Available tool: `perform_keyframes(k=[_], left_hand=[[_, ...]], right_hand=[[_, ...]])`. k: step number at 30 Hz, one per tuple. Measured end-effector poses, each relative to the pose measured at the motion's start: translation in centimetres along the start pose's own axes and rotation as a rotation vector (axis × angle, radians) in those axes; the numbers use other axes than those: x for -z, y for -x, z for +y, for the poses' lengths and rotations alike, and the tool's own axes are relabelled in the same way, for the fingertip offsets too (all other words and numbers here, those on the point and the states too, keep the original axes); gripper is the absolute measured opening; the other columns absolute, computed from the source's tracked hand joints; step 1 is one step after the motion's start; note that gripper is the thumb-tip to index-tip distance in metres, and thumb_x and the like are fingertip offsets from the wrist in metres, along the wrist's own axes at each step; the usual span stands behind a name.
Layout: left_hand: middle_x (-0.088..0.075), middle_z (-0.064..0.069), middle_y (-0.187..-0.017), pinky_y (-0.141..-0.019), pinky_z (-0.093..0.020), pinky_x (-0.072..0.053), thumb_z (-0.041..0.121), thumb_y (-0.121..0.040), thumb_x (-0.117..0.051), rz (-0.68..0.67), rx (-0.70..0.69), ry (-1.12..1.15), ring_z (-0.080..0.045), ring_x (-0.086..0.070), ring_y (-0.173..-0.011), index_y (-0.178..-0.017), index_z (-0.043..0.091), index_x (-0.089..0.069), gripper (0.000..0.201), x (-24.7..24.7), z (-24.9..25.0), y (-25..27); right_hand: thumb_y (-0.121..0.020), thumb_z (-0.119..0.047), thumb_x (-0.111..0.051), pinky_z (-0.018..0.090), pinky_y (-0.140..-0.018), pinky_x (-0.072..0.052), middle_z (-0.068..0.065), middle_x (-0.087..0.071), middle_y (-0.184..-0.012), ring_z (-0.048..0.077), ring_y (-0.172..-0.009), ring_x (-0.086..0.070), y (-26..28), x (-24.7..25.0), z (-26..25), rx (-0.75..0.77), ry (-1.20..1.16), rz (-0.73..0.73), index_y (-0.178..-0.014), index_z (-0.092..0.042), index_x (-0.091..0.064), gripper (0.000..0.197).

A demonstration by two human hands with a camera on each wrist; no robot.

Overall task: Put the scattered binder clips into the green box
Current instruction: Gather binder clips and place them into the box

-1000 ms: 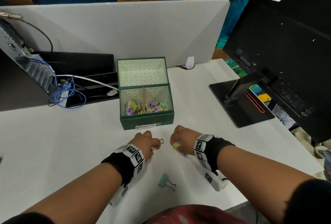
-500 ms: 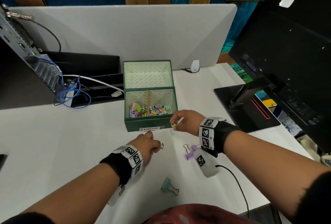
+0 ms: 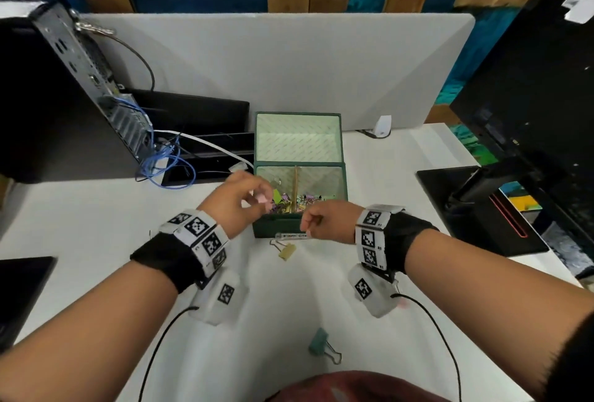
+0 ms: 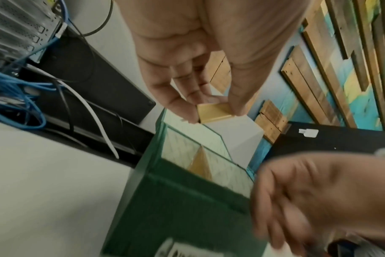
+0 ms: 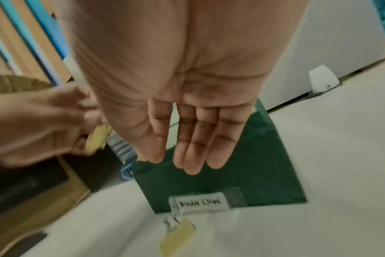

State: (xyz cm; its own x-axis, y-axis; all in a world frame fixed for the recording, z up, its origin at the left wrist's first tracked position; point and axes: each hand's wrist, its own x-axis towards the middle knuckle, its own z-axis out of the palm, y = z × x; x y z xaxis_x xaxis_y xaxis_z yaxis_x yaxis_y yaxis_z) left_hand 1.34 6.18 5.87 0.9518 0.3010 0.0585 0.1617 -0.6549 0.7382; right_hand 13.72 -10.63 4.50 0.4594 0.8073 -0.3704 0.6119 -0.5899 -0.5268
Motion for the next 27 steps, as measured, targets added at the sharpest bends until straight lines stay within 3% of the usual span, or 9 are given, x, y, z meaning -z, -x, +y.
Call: perform_keyframes(k=[3, 6, 11, 13, 15, 18, 20, 22, 27], left_hand=[[-0.052, 0.0, -0.109, -0.077, -0.02, -0.044, 0.015, -0.083, -0.066, 0.018, -0.002, -0.064, -0.011, -0.058, -0.085, -0.077, 0.036, -0.056, 0.024, 0.4, 0.9, -1.9], [-0.052, -0.003, -0.112, -0.082, -0.029, -0.048, 0.017, -0.085, -0.065, -0.025, 0.032, -0.164, -0.019, -0.06, -0.089, -0.096, 0.023, -0.064, 0.012, -0.3, 1.2, -3.6], [-0.05, -0.009, -0.127, -0.09, -0.031, -0.046, 0.013, -0.088, -0.058, -0.072, 0.121, -0.346, -0.025, -0.057, -0.105, -0.117, 0.028, -0.059, 0.032, -1.8, 0.7, -5.0], [-0.05, -0.008, -0.126, -0.085, -0.029, -0.045, 0.018, -0.088, -0.059, -0.088, 0.118, -0.359, -0.023, -0.057, -0.101, -0.113, 0.028, -0.06, 0.027, -2.2, 0.4, -4.9], [-0.05, -0.004, -0.119, -0.079, -0.026, -0.044, 0.018, -0.087, -0.06, -0.069, 0.094, -0.329, -0.019, -0.057, -0.094, -0.106, 0.028, -0.063, 0.022, -2.7, 0.2, -4.5], [-0.047, 0.002, -0.104, -0.074, -0.022, -0.041, 0.02, -0.086, -0.061, -0.088, 0.005, -0.296, -0.016, -0.057, -0.085, -0.103, 0.027, -0.064, 0.019, -3.4, 0.5, -3.4], [-0.049, 0.006, -0.091, -0.069, -0.021, -0.041, 0.022, -0.086, -0.062, -0.18, -0.049, -0.309, -0.014, -0.054, -0.077, -0.102, 0.025, -0.064, 0.017, -4.1, 0.5, -2.5], [-0.049, 0.01, -0.086, -0.072, -0.022, -0.041, 0.024, -0.086, -0.062, -0.307, -0.035, -0.356, -0.013, -0.051, -0.079, -0.105, 0.026, -0.063, 0.019, -5.0, 0.3, -1.5], [-0.046, 0.002, -0.123, -0.091, -0.025, -0.044, 0.028, -0.085, -0.061, -0.572, 0.061, -0.541, -0.017, -0.054, -0.106, -0.129, 0.034, -0.047, 0.047, -7.3, -1.2, 0.3]], right_hand=[[-0.089, -0.018, -0.052, 0.016, -0.082, -0.044, -0.003, -0.063, -0.114, 0.016, -0.1, -0.056, 1.0, -1.0, 1.3, -0.02, 0.188, -0.141, -0.11, -0.019, -0.064, 0.025], [-0.086, -0.016, -0.054, 0.031, -0.101, -0.044, 0.001, -0.062, -0.121, 0.022, -0.113, -0.056, 2.4, -1.5, 4.4, -0.147, 0.288, -0.227, -0.111, -0.021, -0.064, 0.028], [-0.085, -0.019, -0.059, 0.03, -0.1, -0.045, 0.001, -0.062, -0.114, 0.021, -0.11, -0.057, 5.6, -0.9, 9.1, -0.359, 0.198, -0.146, -0.111, -0.02, -0.063, 0.027], [-0.085, -0.021, -0.06, 0.027, -0.096, -0.044, -0.001, -0.059, -0.105, 0.019, -0.103, -0.057, 6.7, -0.9, 10.4, -0.391, 0.181, -0.119, -0.108, -0.021, -0.063, 0.023], [-0.084, -0.024, -0.061, 0.025, -0.093, -0.042, -0.001, -0.059, -0.106, 0.018, -0.101, -0.056, 7.6, -1.1, 11.4, -0.405, 0.199, -0.109, -0.105, -0.023, -0.061, 0.02], [-0.081, -0.031, -0.066, 0.029, -0.099, -0.042, 0.004, -0.056, -0.125, 0.023, -0.115, -0.054, 8.7, -1.8, 12.2, -0.438, 0.207, -0.108, -0.122, -0.023, -0.053, 0.044], [-0.075, -0.039, -0.072, 0.033, -0.101, -0.042, 0.004, -0.052, -0.126, 0.023, -0.116, -0.054, 9.5, -2.3, 12.4, -0.451, 0.158, -0.106, -0.13, -0.027, -0.044, 0.063], [-0.069, -0.045, -0.076, 0.037, -0.101, -0.043, 0.002, -0.048, -0.127, 0.024, -0.115, -0.054, 10.0, -2.9, 12.7, -0.457, 0.127, -0.127, -0.134, -0.034, -0.036, 0.078], [-0.068, -0.035, -0.079, 0.036, -0.098, -0.045, 0.004, -0.047, -0.129, 0.025, -0.114, -0.054, 10.0, -4.1, 12.6, -0.426, 0.093, -0.124, -0.141, -0.029, -0.026, 0.09]])
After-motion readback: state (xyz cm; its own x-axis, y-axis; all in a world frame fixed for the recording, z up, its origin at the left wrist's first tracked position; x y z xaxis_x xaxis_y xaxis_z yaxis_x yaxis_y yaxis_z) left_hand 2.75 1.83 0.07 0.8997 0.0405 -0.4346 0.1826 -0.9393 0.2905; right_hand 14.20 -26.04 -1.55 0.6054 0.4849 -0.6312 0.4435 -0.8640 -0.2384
